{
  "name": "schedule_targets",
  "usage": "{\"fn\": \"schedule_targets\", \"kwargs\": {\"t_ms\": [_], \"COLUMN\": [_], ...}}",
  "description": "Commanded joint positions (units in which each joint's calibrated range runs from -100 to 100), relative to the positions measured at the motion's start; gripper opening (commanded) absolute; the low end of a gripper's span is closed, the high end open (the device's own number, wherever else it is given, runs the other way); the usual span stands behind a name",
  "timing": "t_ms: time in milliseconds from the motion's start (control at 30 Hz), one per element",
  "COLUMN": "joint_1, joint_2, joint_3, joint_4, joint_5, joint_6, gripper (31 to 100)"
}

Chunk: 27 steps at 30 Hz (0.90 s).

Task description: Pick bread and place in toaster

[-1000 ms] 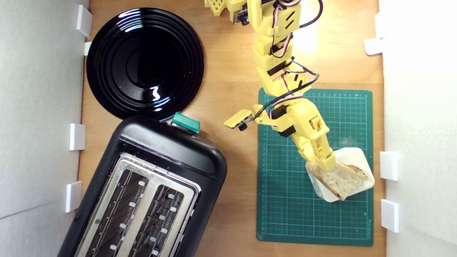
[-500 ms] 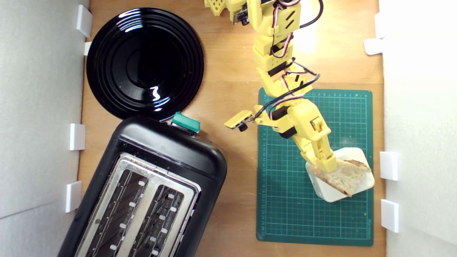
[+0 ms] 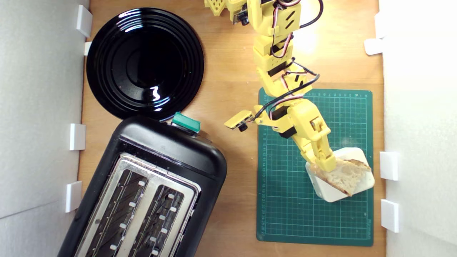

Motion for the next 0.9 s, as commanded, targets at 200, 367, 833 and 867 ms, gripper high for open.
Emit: {"fn": "schedule_targets", "kwargs": {"t_ms": [200,367,833,867], "joint_1": [1.92,1.68,1.92,1.84], "joint_2": [-10.43,-22.83,-53.53,-55.52], "joint_3": [-1.68,-1.86,-2.13,-2.49], "joint_4": [0.27,0.27,1.09,1.18], "joint_5": [4.04,14.7,37.48,39.19], "joint_6": [-0.32,-0.37,2.24,2.98], "gripper": [50.5,50.6,51.2,51.2]}}
